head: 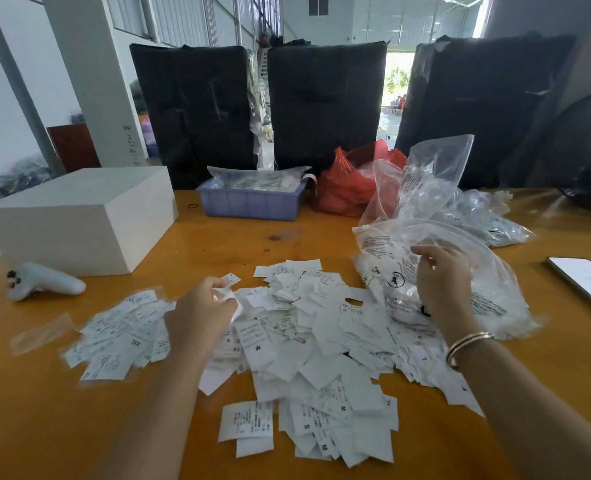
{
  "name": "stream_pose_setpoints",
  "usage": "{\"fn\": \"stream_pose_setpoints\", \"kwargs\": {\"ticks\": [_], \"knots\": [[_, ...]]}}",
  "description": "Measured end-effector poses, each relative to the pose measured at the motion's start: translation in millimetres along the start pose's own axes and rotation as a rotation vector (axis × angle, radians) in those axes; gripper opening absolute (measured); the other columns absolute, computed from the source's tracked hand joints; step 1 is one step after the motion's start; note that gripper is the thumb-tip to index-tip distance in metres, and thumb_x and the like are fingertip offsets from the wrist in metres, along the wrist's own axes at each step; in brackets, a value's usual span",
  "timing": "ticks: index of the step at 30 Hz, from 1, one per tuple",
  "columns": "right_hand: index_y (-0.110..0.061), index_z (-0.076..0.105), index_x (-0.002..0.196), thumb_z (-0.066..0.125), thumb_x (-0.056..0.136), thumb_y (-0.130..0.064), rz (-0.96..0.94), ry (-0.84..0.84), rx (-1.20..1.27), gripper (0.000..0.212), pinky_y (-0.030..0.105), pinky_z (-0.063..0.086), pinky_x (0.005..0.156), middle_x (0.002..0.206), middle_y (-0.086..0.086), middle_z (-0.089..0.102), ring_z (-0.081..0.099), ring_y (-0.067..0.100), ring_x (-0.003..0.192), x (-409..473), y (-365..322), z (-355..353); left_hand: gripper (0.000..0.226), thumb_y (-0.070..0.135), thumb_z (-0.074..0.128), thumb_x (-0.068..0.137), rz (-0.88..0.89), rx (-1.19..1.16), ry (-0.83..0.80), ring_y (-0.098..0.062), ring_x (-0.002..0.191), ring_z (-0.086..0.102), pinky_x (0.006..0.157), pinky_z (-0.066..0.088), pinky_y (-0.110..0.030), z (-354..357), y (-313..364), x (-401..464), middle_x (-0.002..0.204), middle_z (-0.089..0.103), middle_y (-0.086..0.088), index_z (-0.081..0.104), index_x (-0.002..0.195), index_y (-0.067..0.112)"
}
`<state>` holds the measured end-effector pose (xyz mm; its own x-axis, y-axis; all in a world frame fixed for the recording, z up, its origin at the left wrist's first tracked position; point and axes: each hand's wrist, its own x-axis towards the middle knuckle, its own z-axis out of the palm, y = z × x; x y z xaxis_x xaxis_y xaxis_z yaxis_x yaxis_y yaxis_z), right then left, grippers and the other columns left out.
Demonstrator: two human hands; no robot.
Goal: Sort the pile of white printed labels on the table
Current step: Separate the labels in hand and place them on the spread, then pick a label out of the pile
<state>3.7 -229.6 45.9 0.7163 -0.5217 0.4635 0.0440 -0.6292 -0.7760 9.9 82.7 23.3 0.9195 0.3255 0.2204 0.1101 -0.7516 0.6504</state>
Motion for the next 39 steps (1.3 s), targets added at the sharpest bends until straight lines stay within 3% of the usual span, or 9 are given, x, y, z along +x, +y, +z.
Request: {"fn": "stream_pose_setpoints", "kwargs": {"ticks": [2, 5, 9, 21, 25, 29, 32, 35, 39], "knots": [[-0.007, 0.067, 0.113, 0.043, 0.091, 0.003, 0.001, -0.054, -0.095, 0.034, 0.028, 0.049, 0.067, 0.125, 0.013, 0.061, 0.060, 0.024, 0.084, 15.1, 10.6, -5.3, 0.037, 0.035, 0.067, 0.083, 0.045, 0.249, 0.045, -0.017, 0.099, 0.053, 0.088, 0.034, -0.040, 3.8, 0.2, -2.2, 0.117, 0.059, 0.004, 0.055, 0.118, 0.034], [-0.005, 0.063, 0.119, 0.055, 0.092, -0.014, 0.003, -0.216, -0.352, 0.029, 0.037, 0.045, 0.091, 0.125, 0.015, 0.060, 0.056, 0.032, 0.109, 31.7, 22.0, -8.3, 0.044, 0.041, 0.064, 0.084, 0.121, 0.300, 0.084, -0.021, 0.121, 0.042, 0.098, 0.030, -0.043, 7.9, 6.1, -6.4, 0.131, 0.049, 0.003, 0.053, 0.126, 0.033], [-0.008, 0.056, 0.074, 0.055, 0.091, -0.039, -0.022, -0.445, -0.661, 0.035, 0.034, 0.041, 0.073, 0.102, 0.016, 0.061, 0.053, 0.028, 0.086, 33.7, 21.3, -1.8, 0.032, 0.040, 0.060, 0.088, 0.248, 0.271, 0.101, -0.019, 0.121, 0.039, 0.098, 0.027, -0.040, 15.3, 16.5, -14.8, 0.129, 0.050, 0.007, 0.057, 0.119, 0.034], [-0.017, 0.067, 0.083, 0.057, 0.091, -0.030, -0.018, -0.154, -0.460, 0.018, 0.042, 0.046, 0.083, 0.084, 0.004, 0.064, 0.056, 0.026, 0.085, 25.0, 29.1, 0.5, 0.018, 0.036, 0.057, 0.089, 0.388, 0.248, 0.095, -0.013, 0.118, 0.041, 0.089, 0.021, -0.034, 21.4, 20.6, -22.7, 0.120, 0.056, 0.015, 0.063, 0.107, 0.036], [-0.010, 0.069, 0.086, 0.056, 0.091, -0.023, 0.032, -0.041, -0.122, 0.019, 0.033, 0.045, 0.068, 0.083, 0.003, 0.064, 0.055, 0.021, 0.073, 27.8, 35.4, -1.5, 0.017, 0.034, 0.057, 0.089, 0.417, 0.227, 0.096, -0.013, 0.118, 0.041, 0.089, 0.021, -0.034, 21.6, 22.9, -24.5, 0.118, 0.058, 0.015, 0.065, 0.104, 0.034], [-0.016, 0.071, 0.097, 0.059, 0.091, -0.025, 0.009, 0.104, 0.048, 0.016, 0.030, 0.048, 0.071, 0.094, -0.001, 0.059, 0.058, 0.018, 0.078, 29.1, 25.6, -12.4, 0.014, 0.028, 0.061, 0.088, 0.475, 0.170, 0.106, -0.015, 0.115, 0.045, 0.088, 0.021, -0.035, 22.4, 25.3, -28.8, 0.114, 0.060, 0.013, 0.067, 0.099, 0.032], [-0.017, 0.063, 0.086, 0.058, 0.091, -0.019, -0.004, 0.132, 0.261, 0.007, 0.010, 0.043, 0.063, 0.082, -0.003, 0.064, 0.055, 0.002, 0.068, 19.1, 7.0, -17.9, 0.013, 0.023, 0.064, 0.087, 0.549, 0.075, 0.085, -0.015, 0.112, 0.048, 0.090, 0.022, -0.031, 21.9, 30.8, -33.0, 0.111, 0.062, 0.012, 0.069, 0.098, 0.028], [-0.014, 0.060, 0.088, 0.053, 0.093, -0.018, 0.087, -0.127, 0.613, 0.009, 0.018, 0.051, 0.064, 0.078, 0.002, 0.068, 0.064, 0.007, 0.069, -5.8, -17.0, -17.5, 0.014, 0.022, 0.061, 0.091, 0.609, -0.201, -0.079, -0.006, 0.111, 0.049, 0.097, 0.035, -0.027, 20.5, 40.5, -40.5, 0.112, 0.059, 0.015, 0.066, 0.103, 0.029], [-0.007, 0.060, 0.088, 0.055, 0.089, -0.021, 0.183, -0.573, 0.805, 0.014, 0.023, 0.054, 0.063, 0.078, 0.009, 0.070, 0.066, 0.017, 0.068, -44.7, -37.6, -8.0, 0.022, 0.051, 0.048, 0.092, 0.474, -0.530, -0.385, 0.015, 0.107, 0.050, 0.081, 0.040, -0.002, 15.8, 51.0, -53.4, 0.119, 0.055, 0.025, 0.054, 0.112, 0.044]]}}
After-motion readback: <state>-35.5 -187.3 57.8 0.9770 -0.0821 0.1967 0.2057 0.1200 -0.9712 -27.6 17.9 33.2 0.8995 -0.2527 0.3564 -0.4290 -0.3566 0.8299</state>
